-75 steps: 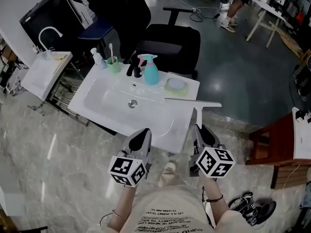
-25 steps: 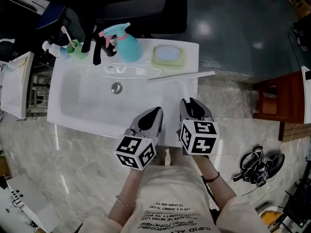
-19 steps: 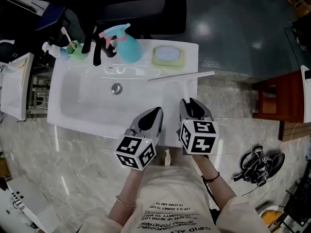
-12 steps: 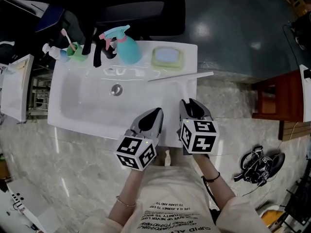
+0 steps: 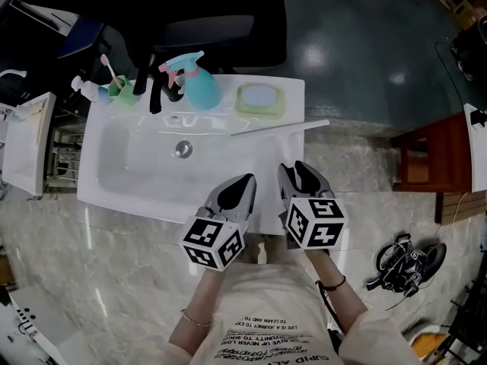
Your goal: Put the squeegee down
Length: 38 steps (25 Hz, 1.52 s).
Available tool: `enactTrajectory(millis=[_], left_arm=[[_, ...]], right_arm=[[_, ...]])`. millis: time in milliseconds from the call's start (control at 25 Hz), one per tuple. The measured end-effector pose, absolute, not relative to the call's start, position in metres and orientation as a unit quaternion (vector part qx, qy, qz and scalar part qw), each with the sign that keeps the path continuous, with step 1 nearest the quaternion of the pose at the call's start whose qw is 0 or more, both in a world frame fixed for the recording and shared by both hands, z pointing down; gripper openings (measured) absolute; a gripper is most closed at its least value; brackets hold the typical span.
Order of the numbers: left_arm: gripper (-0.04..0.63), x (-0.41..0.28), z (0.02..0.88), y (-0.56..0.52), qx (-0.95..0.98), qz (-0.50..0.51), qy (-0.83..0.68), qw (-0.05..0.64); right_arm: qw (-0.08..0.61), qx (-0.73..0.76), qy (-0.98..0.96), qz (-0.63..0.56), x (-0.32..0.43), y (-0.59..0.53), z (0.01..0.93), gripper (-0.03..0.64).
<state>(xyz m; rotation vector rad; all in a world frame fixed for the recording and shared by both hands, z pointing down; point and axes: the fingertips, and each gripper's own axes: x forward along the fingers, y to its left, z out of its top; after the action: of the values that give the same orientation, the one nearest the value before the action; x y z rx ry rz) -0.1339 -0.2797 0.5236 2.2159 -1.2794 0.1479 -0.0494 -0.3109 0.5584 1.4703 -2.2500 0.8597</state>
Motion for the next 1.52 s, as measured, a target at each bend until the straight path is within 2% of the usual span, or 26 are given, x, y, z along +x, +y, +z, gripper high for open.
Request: enactTrajectory(millis=[160,320,720,1200,1520], left_arm=[[0.023,-0.13,0.511,-0.281,0.838,0.051,-0.473,0.269],[0.021,-0.125,0.493,-0.284,0.85,0.046,-0.464,0.245],[0.023,-0.118,0.446,-0.283,0.876,0.032,-0.445,0.181],[0.023,-0.141,0.391,-0.283,0.874,-0.009,-0.473,0.108],[0.023,-0.163,0.374,-0.285,0.865,-0.025,-0.495,0.083]], right_arm=[[0.131,0.522,-0.793,0.287,-0.043,-0.312,0.54,0.139],[0.126,0.53,-0.796,0.264,-0.035,-0.311,0.525,0.072],[0.078,0.529,-0.816,0.219,-0.022,-0.307,0.476,0.009],[-0.003,0.511,-0.846,0.156,-0.009,-0.306,0.4,0.005],[-0.04,0.51,-0.847,0.146,0.006,-0.305,0.379,0.005]])
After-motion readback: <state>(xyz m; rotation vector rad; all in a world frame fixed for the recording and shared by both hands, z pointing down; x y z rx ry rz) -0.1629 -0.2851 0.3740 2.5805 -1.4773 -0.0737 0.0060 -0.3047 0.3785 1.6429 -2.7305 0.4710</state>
